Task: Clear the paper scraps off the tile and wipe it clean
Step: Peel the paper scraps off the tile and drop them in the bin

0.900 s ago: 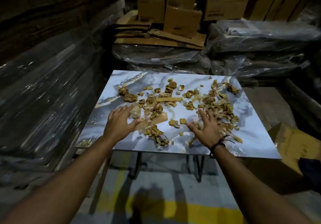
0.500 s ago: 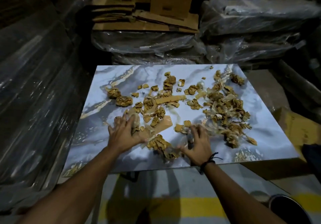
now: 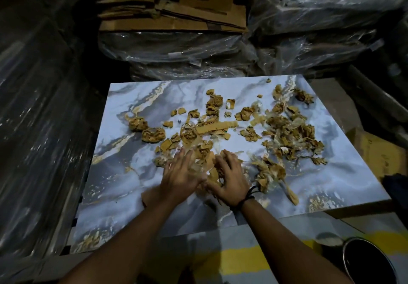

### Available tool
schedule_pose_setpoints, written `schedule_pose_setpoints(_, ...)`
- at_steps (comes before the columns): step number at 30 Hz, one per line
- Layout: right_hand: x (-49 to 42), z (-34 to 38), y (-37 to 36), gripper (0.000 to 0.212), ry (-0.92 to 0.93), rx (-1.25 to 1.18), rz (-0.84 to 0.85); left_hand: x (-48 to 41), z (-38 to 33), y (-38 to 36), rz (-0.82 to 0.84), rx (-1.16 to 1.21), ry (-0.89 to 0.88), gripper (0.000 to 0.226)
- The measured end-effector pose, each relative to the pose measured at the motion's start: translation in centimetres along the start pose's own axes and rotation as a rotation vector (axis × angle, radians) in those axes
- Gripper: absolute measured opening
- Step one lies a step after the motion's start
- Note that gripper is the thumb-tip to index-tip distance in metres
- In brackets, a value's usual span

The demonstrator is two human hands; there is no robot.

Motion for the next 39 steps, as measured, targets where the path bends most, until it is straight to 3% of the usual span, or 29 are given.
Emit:
schedule_pose_setpoints(6,2.9,-2.4,7.0,0.087,-0.013,0.001,-0.278,1.2,1.3,4.3,-0.262,-0.074,0.095,0.068)
schedule_pose_setpoints(8,4.6,-5.9,8.6,0.088,-0.125,-0.032,-0.333,1.4,3.3,4.7,-0.175,-0.039,0.256,0.077)
schedule_pose_setpoints(11,5.9,-10.3,7.9,0.097,-0.282,-0.047,-0.261,0.9,5.5,3.9,-0.043,0.031,0.383,0.094)
schedule_pose_setpoints(16,3.1,-8.5,5.0,0.096,-0.233,0.119,-0.053,-1.8,3.3,2.7,-0.048,-0.007,0.338,0.094)
schedule_pose_setpoints(19,0.6,-6.5,4.3,0.093,-0.173,0.265,-0.012,-3.0,3.0,1.5,-0.042,-0.035,0.360,0.081)
schedule_pose_setpoints(24,-2.5,-5.5,3.6,0.064,-0.063,0.493,0.034,-3.6,2.2,0.5,-0.119,-0.122,0.274,0.063)
schedule_pose_setpoints(29,-3.6,-5.6,4.1,0.047,0.005,0.446,-0.020,-4.4,0.6,1.2,-0.200,0.053,0.156,0.054)
schedule_pose_setpoints(33,-4.2,-6.1,8.8,0.049,0.032,0.239,-0.236,-6.2,-4.4,3.1,-0.328,0.124,-0.040,0.054)
schedule_pose_setpoints(36,-5.7,-6.8,12.2,0.051,0.019,0.209,-0.303,-9.1,-7.9,3.0,-0.247,0.147,-0.076,0.055)
schedule_pose_setpoints(39,-7.6,-8.4,13.0,0.059,-0.079,0.232,-0.198,-12.1,-9.0,1.1,-0.134,0.119,-0.048,0.060)
Point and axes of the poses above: each hand's wrist, its own x-axis away from the middle knuckle, its own y-axis out of the back of the hand, z = x × y, the point moved 6 cm from there along -x, towards the middle knuckle, and after that the axes turned 14 degrees about z, right-handed, at the moved point
